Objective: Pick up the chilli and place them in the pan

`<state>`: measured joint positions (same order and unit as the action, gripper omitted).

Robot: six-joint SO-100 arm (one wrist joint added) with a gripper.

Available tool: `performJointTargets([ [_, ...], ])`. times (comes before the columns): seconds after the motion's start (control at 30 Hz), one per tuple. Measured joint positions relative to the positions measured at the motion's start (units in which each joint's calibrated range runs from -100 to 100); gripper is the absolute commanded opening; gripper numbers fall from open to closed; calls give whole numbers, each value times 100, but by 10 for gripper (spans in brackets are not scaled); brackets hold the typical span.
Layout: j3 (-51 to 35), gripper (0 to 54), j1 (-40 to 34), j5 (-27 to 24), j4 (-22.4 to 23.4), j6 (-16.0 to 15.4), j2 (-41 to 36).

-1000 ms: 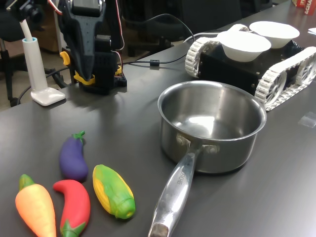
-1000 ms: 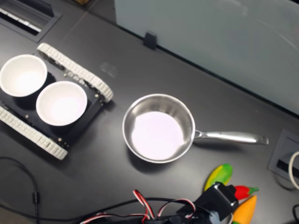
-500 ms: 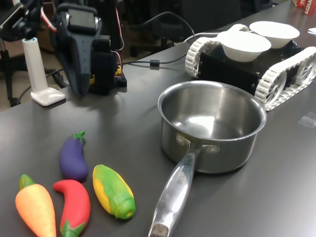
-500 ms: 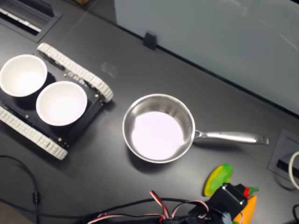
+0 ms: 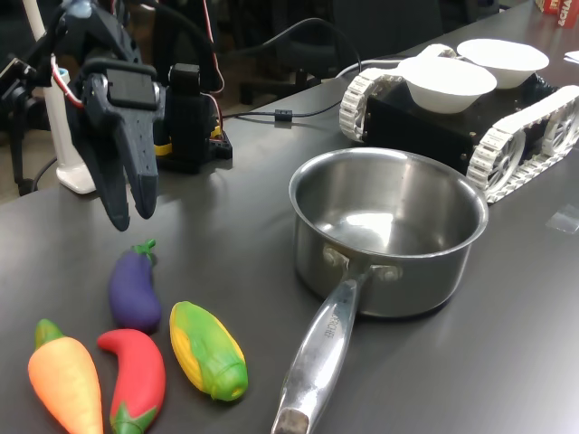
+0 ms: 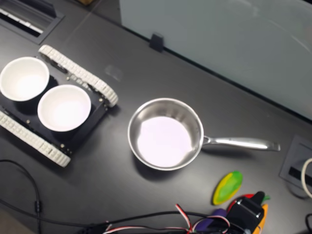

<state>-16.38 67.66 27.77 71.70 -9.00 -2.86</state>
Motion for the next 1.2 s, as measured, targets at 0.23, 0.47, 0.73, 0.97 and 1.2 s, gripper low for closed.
performJointTargets([
  [0.23, 0, 270, 176, 415, -17, -193, 219],
  [0.47, 0, 336, 308, 987, -85, -248, 539],
  [0.73, 0, 374, 374, 1714, -102, -248, 648],
  [0.97, -9, 360, 407, 2129, -102, -248, 960],
  [1.2, -127, 332, 539, 2364, -102, -248, 1305],
])
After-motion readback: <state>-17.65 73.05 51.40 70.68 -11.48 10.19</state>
